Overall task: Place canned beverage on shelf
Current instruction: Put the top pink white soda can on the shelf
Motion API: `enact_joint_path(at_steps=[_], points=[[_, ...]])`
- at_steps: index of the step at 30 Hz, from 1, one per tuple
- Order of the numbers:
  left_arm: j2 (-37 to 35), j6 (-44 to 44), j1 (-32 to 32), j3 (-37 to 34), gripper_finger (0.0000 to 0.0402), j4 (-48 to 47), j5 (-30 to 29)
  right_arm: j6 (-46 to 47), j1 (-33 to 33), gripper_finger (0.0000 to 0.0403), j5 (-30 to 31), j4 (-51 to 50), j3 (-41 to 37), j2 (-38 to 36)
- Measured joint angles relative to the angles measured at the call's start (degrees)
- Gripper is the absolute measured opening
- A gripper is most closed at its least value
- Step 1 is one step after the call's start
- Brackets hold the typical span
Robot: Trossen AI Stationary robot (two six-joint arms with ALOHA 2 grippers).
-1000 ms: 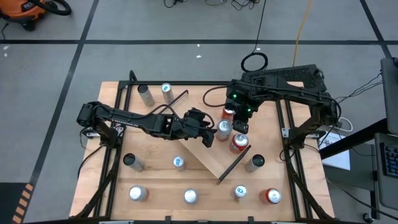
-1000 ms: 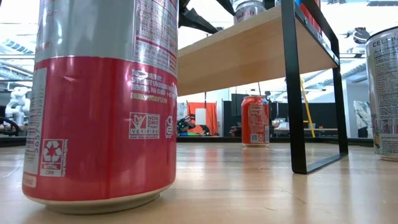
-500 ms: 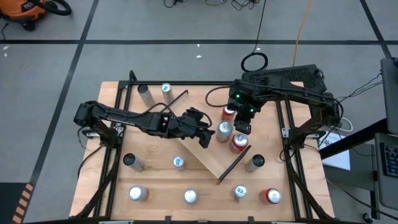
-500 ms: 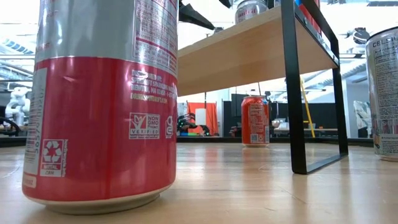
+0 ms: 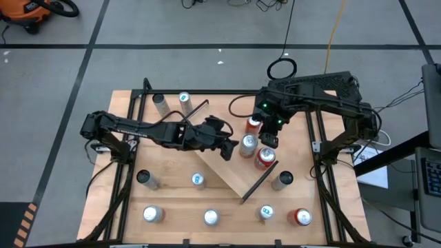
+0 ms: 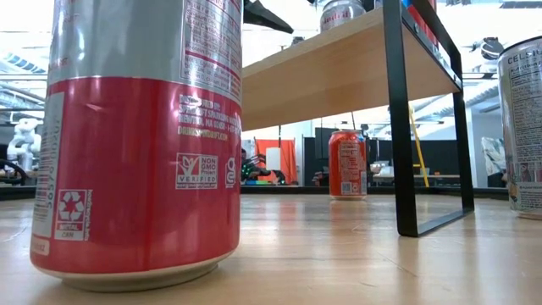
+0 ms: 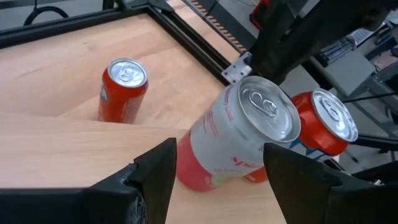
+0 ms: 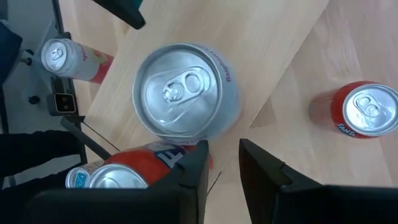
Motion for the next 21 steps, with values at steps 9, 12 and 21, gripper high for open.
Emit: enact_joint_path(at_steps=[9,12,21], points=[[0.0,1.7,1.7,0.0,0.0241,1.5,-1.3,-0.2,0.1,0.0067,0.0,0.8,0.0,0.0],[0.0,2.8,2.4,0.0,0.0241,2.7,-0.6,-0.2,0.1,0.0067,0.0,1.4,0.0,0.0],[0.0,2.7,3.0,0.0,0.0241,5.3,1.3,0.0,0.1,0.0067,0.0,3.7,0.0,0.1]])
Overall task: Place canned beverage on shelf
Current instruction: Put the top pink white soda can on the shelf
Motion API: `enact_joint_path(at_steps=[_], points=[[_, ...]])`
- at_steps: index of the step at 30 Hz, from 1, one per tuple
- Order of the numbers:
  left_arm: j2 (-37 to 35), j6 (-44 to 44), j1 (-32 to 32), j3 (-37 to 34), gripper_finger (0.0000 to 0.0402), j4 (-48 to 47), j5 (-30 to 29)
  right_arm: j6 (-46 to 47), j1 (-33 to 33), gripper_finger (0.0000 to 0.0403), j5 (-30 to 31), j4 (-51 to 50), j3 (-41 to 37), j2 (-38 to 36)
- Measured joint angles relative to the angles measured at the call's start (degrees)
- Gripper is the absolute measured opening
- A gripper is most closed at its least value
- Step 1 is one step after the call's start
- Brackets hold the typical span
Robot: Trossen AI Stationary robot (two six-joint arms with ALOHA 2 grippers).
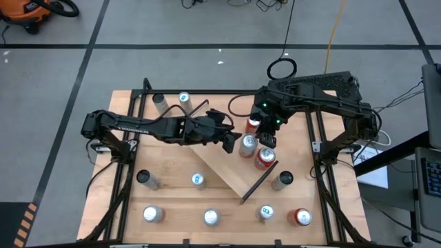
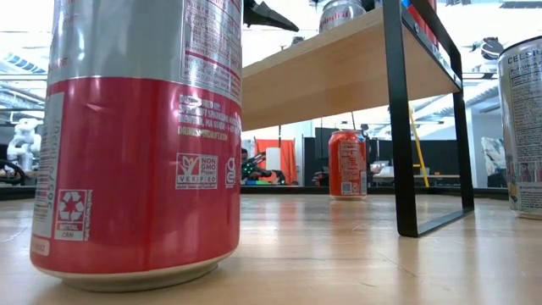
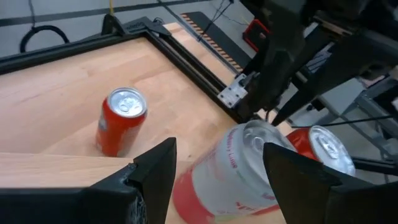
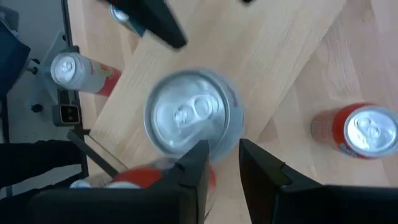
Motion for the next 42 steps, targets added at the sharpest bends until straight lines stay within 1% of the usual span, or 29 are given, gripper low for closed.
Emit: enact_joint_path(at_steps=[5,9,13,17,20,25,29,34,39,42], points=[[0.0,1.4,-0.8,0.0,0.0241,7.3,1.1,0.0,0.0,0.0067,0.0,2.1,0.0,0.2],[0.1,1.5,-1.4,0.0,0.0241,6.9,1.0,0.0,0.0,0.0067,-0.3,3.0,0.0,0.2],[0.1,1.5,-1.8,0.0,0.0241,6.8,0.9,-1.4,0.2,0.0067,-4.8,3.1,0.0,0.2],[0.1,0.6,-2.4,0.0,0.0241,2.9,0.8,-2.1,1.4,0.0067,-5.3,3.5,0.0,0.8],[-0.3,-0.2,-2.6,0.0,0.0241,-0.8,0.7,-2.1,2.2,0.0067,-4.3,3.6,0.0,1.2],[-1.1,-0.2,-3.0,0.0,0.0241,-3.4,-0.4,-2.6,2.3,0.0067,-2.8,5.0,0.0,1.6],[-1.8,-0.2,-3.2,0.0,0.0241,-3.3,-1.3,-2.8,2.3,0.0067,-1.1,5.7,0.0,1.6],[-2.4,-0.2,-3.2,0.0,0.0241,-3.4,-1.8,-2.1,2.2,0.0067,-1.1,6.4,0.0,2.1],[-2.5,-0.2,-3.2,0.0,0.0241,-3.9,-0.8,0.0,2.2,0.0067,-1.3,7.6,0.1,2.6],[-2.5,-1.5,-3.8,0.0,0.0241,-5.6,-0.5,0.9,2.2,0.0067,-1.3,6.4,1.7,2.7]])
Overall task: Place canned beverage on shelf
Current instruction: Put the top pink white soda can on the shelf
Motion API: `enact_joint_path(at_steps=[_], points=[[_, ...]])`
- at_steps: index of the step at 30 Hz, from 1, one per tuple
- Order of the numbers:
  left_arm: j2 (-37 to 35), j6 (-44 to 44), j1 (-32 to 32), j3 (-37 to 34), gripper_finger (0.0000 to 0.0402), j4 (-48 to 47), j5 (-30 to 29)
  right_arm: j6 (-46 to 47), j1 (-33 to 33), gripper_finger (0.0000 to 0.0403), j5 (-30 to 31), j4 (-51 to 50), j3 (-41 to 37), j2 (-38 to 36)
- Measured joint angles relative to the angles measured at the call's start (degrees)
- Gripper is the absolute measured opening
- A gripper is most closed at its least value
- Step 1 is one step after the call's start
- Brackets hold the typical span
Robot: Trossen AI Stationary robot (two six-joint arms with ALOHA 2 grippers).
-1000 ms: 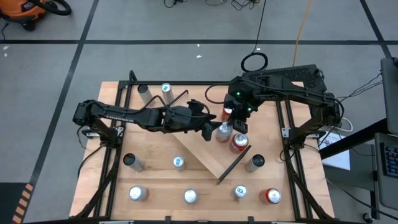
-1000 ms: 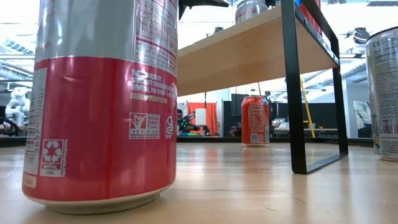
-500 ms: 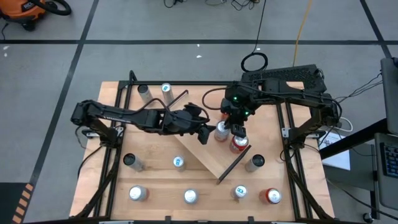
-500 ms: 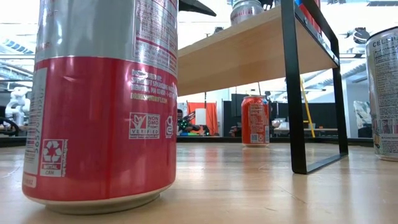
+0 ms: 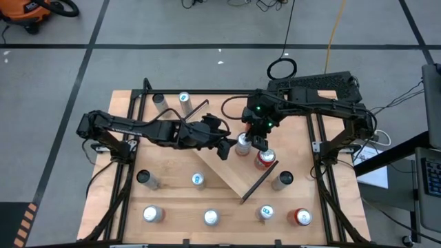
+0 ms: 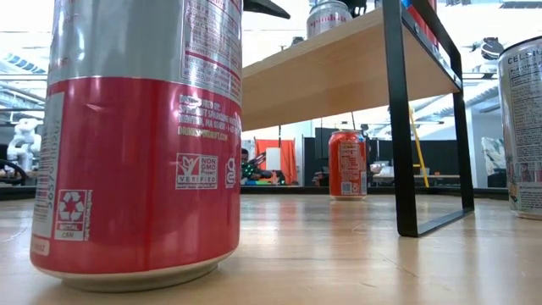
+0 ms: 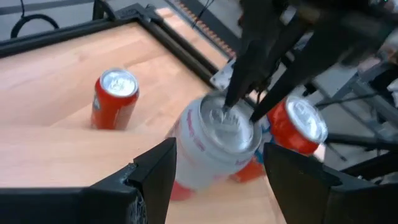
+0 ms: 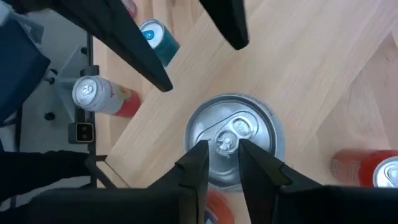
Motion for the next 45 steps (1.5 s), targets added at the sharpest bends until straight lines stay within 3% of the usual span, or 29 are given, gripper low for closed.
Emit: enact_joint_path(at_steps=[6,16,24,28,45], points=[[-0.2,-1.9,-2.2,0.0,0.0241,-1.6,-0.3,-0.8,-1.0,0.0067,0.2,-2.3,6.2,-0.2],[3.4,-1.5,-6.7,0.0,0.0241,-5.2,-0.3,-5.1,-1.7,0.0067,3.5,-7.6,5.6,0.0],[8.0,-0.5,-5.4,0.0,0.0241,-3.5,-2.4,-5.1,-1.9,0.0067,12.8,-11.3,5.6,0.4],[9.3,-1.1,-4.1,0.0,0.0241,-3.2,-5.1,-4.3,-1.8,0.0067,12.0,-11.4,5.6,0.4],[9.7,3.1,0.0,0.0,0.0241,-3.4,-5.8,-1.9,-1.3,0.0067,10.3,-12.5,5.6,0.4]])
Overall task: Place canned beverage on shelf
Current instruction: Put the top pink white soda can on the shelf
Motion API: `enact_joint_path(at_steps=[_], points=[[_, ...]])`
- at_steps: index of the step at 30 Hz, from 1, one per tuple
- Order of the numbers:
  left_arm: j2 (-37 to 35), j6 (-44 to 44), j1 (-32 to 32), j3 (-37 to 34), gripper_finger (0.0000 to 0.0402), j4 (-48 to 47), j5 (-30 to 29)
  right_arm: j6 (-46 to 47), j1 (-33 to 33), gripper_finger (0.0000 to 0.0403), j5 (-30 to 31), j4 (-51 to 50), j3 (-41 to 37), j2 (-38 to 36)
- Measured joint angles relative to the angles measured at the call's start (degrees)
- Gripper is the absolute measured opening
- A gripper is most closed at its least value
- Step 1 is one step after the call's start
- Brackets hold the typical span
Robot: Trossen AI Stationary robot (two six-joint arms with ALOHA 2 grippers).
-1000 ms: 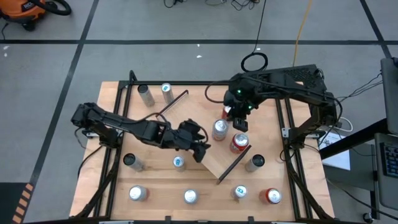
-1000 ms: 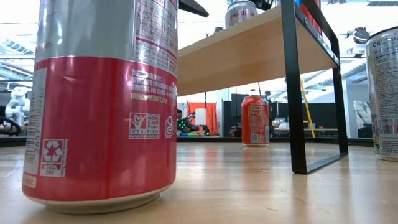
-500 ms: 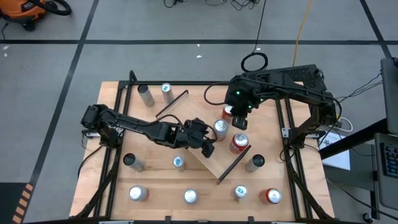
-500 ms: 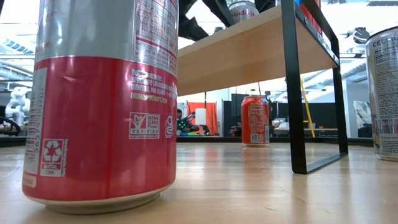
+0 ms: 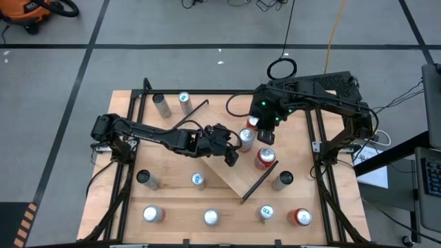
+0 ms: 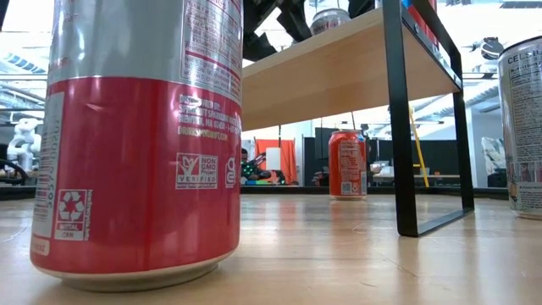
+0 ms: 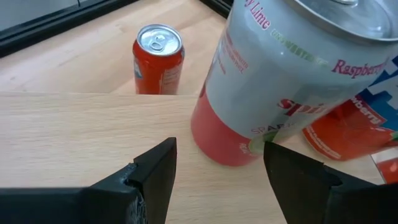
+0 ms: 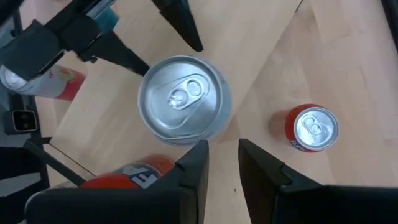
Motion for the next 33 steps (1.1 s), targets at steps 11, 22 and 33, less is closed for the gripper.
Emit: enact_joint_path(at_steps=[11,22,33], points=[[0.0,-0.2,0.2,0.0,0.0241,-0.1,-0.6,0.1,0.3,0.0067,0.0,-1.3,0.0,0.0],[0.0,-0.2,0.3,0.0,0.0241,0.0,-0.7,-1.7,0.2,0.0067,1.9,-0.8,0.0,1.5],[0.0,-0.3,0.3,0.0,0.0241,0.3,-0.7,-1.7,0.5,0.0067,1.7,-2.2,0.0,2.9]])
